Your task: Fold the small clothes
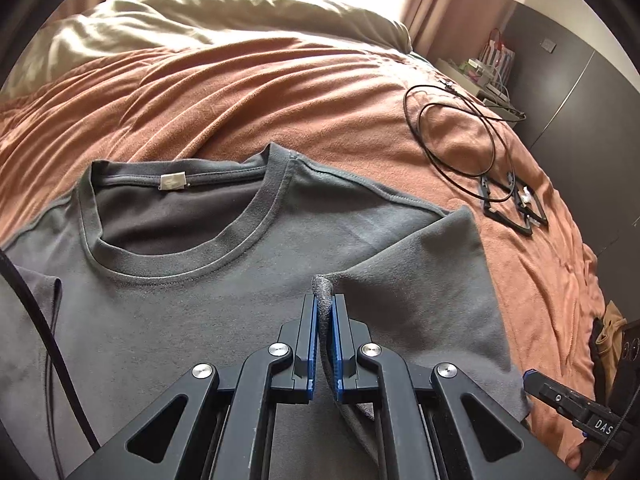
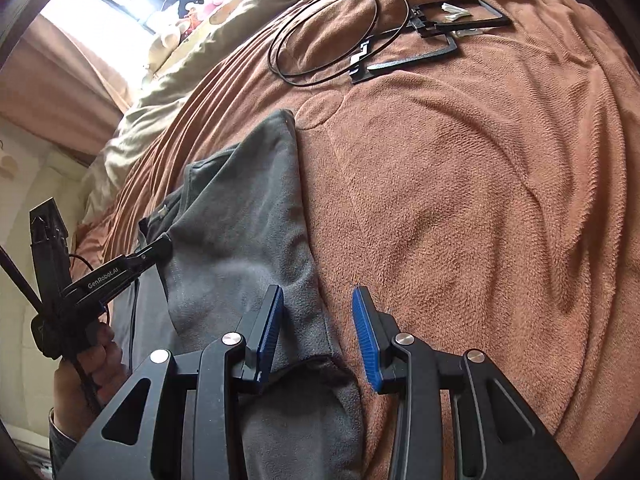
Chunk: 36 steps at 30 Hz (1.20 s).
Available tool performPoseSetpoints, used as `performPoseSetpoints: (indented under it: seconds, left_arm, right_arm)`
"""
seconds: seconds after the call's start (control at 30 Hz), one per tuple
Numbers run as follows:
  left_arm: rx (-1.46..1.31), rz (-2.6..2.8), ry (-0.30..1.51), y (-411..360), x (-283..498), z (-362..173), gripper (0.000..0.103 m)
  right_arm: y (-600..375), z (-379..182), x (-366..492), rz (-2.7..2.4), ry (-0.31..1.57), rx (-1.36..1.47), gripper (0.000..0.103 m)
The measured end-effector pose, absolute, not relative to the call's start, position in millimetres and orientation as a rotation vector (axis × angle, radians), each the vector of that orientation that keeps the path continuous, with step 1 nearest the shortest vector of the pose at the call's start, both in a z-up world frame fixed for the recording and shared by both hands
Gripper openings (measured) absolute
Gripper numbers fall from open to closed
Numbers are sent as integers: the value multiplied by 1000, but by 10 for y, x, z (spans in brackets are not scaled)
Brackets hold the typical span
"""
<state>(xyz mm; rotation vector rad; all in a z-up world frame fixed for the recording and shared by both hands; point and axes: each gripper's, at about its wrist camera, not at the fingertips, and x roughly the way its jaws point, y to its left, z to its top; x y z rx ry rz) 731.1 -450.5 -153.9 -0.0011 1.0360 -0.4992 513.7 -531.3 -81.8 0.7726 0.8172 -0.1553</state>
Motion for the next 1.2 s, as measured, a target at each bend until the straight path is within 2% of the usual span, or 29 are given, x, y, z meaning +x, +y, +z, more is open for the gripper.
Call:
performPoseSetpoints:
  seconds: [0.23, 0.8, 1.2]
  left_arm:
    - [-23, -479, 1083, -4404, 7391, -1742, 7]
    - [-25, -523, 1075, -4493, 7620, -1806, 7]
    - [-129, -557, 1114, -4387, 7679, -1882, 7]
  right_arm:
    - [-5230, -747, 5280, -141, 823, 729, 33]
    - [-5342, -691, 6235, -148, 910, 585, 33]
    - [-5431, -694, 6716, -225, 918, 505, 33]
